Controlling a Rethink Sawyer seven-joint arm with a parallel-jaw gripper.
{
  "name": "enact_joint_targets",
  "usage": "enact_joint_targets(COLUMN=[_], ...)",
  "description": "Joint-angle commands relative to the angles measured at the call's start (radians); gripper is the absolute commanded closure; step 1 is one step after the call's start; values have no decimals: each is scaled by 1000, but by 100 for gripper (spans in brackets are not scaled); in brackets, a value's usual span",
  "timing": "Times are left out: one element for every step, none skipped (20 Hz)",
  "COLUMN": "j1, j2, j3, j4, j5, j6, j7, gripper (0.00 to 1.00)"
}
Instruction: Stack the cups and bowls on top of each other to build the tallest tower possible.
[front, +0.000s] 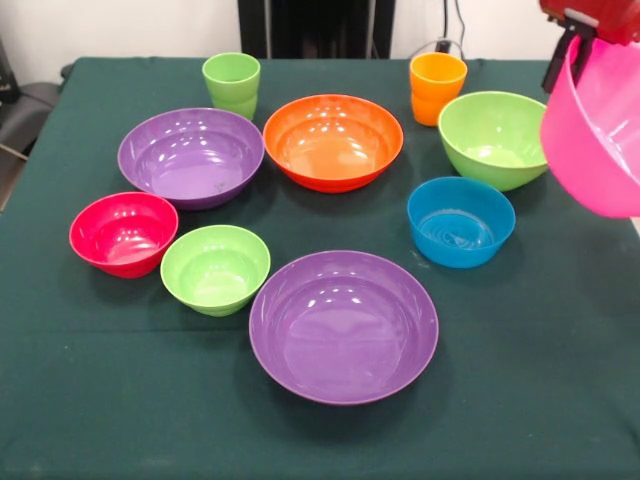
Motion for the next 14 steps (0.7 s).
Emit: enact_joint_targets(j1=[-69, -74, -77, -81, -85, -88, -86, -88, -95, -103, -109, -113, -116, -121], j2=[15, 14, 14, 13, 12, 11, 10, 8, 5, 2, 2, 2, 2, 2], j3=[129, 132, 133, 137, 142, 145, 143, 144, 151, 159, 165, 169, 171, 177], j4=[84, 86, 86, 87, 90, 91, 91, 91, 94, 97, 100, 100, 100, 101], j5=[-100, -103, -106, -110, -112, -115, -119, -121, -122, -123, -128, -132, -136, -139], j6=[-87, -88, -89, -91, -94, -94, -93, -90, -89, -88, -94, -96, -99, -102], j7=[-35, -38, -37, -37, -34, -32, -29, -27, -28, -30, -31, -31, -30, -30], gripper=[100, 100, 100, 100, 100, 100, 100, 100, 100, 100, 100, 100, 100, 100])
